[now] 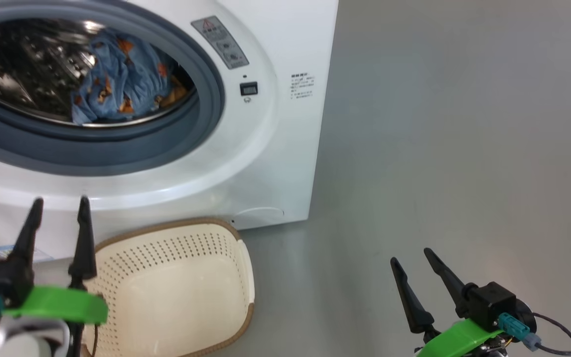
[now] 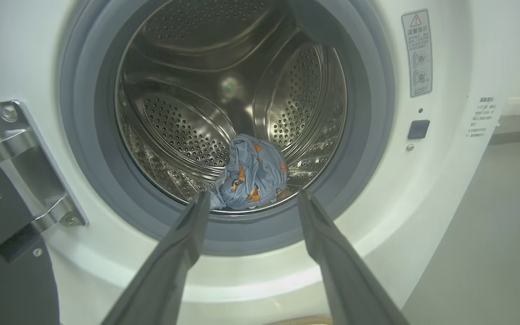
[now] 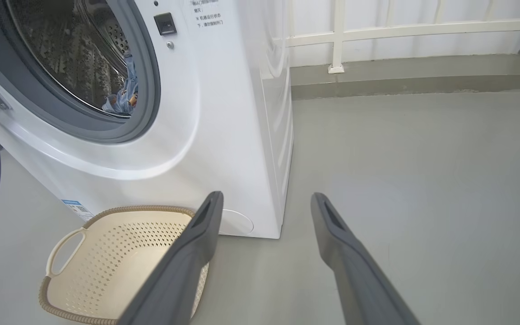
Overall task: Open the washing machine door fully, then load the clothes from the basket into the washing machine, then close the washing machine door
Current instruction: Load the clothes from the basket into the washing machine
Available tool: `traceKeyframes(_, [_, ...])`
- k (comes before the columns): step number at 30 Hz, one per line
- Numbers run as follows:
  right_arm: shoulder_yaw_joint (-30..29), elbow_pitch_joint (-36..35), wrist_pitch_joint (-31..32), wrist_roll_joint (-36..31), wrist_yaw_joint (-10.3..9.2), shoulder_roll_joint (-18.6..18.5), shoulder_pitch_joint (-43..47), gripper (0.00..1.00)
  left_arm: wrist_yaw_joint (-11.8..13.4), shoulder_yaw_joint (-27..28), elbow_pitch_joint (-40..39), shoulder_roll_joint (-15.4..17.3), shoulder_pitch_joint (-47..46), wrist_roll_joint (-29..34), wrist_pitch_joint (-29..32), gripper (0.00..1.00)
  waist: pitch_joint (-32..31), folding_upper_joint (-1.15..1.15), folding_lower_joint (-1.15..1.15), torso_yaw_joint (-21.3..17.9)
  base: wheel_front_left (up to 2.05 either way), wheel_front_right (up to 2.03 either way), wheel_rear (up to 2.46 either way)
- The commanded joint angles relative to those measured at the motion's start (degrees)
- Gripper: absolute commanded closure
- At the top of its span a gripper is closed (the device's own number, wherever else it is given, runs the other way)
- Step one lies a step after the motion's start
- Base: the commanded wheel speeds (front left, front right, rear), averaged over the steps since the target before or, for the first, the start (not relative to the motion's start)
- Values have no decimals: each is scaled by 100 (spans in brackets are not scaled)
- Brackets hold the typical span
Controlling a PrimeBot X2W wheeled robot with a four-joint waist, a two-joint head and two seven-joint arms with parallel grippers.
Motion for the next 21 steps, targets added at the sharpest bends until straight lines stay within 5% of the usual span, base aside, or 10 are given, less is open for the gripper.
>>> traceKeyframes(1, [129, -100, -69, -76, 9, 0, 62, 0, 44, 260, -312, 87, 175, 82, -31, 0, -228, 0, 0, 35, 0, 0, 0])
traceKeyframes(21, [43, -55, -69, -198, 9, 0, 351, 0, 347, 556, -1213, -378, 1860, 163, -31, 0, -808, 0, 0, 143, 0, 0, 0])
